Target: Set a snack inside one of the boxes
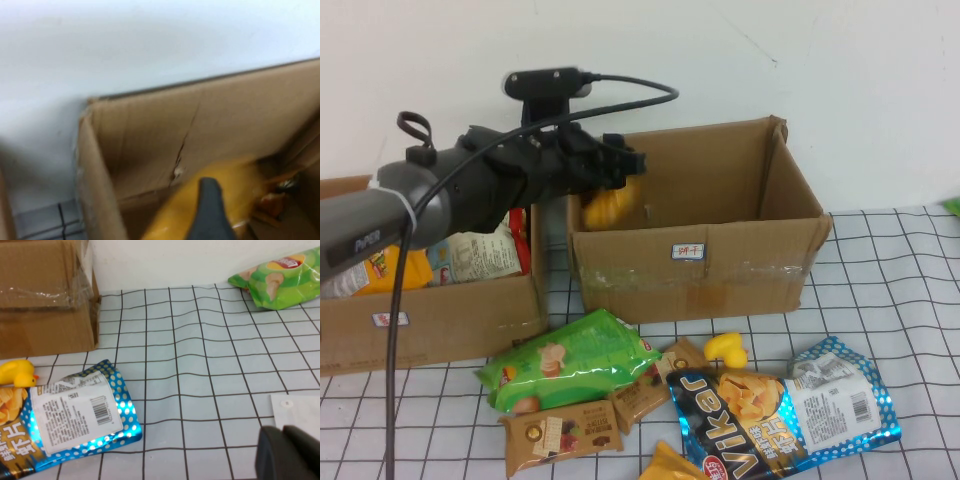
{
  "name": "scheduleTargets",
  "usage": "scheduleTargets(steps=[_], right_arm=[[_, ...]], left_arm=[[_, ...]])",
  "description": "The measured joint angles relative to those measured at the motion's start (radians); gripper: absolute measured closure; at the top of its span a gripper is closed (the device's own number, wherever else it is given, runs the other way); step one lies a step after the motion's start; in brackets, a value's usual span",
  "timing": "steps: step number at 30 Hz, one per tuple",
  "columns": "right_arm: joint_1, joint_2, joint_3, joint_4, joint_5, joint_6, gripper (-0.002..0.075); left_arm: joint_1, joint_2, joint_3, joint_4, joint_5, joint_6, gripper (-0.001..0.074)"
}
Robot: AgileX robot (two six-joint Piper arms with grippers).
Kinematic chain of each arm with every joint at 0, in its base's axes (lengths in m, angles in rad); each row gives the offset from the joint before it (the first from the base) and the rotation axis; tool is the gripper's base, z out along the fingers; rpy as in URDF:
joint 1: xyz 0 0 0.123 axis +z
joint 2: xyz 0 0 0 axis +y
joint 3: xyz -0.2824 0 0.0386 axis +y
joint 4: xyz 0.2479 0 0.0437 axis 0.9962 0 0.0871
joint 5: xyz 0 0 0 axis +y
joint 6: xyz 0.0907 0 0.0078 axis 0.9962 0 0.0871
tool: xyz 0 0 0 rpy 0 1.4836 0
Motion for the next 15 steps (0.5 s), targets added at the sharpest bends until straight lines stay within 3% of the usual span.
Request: scheduleTargets(steps=[2,5,11,15], right_arm=[[0.0,0.0,0.0,0.0,0.0,0.0,0.0727],[0.0,0.0,0.0,0.0,0.0,0.0,0.0727],[0.0,0.0,0.0,0.0,0.0,0.0,0.0727],[0.0,0.0,0.0,0.0,0.0,0.0,0.0727]], left_arm=[[0.012,0.001,0.0,-0.003,0.037,0.0,0.0271],[0.033,-0.024,-0.002,-0.003,0.124,0.0,0.0297],[0.047,-0.167,-0.002,0.105,0.299,0.001,0.0647],[0.043,-0.337,0.044,0.169,0.387,0.001,0.0719]])
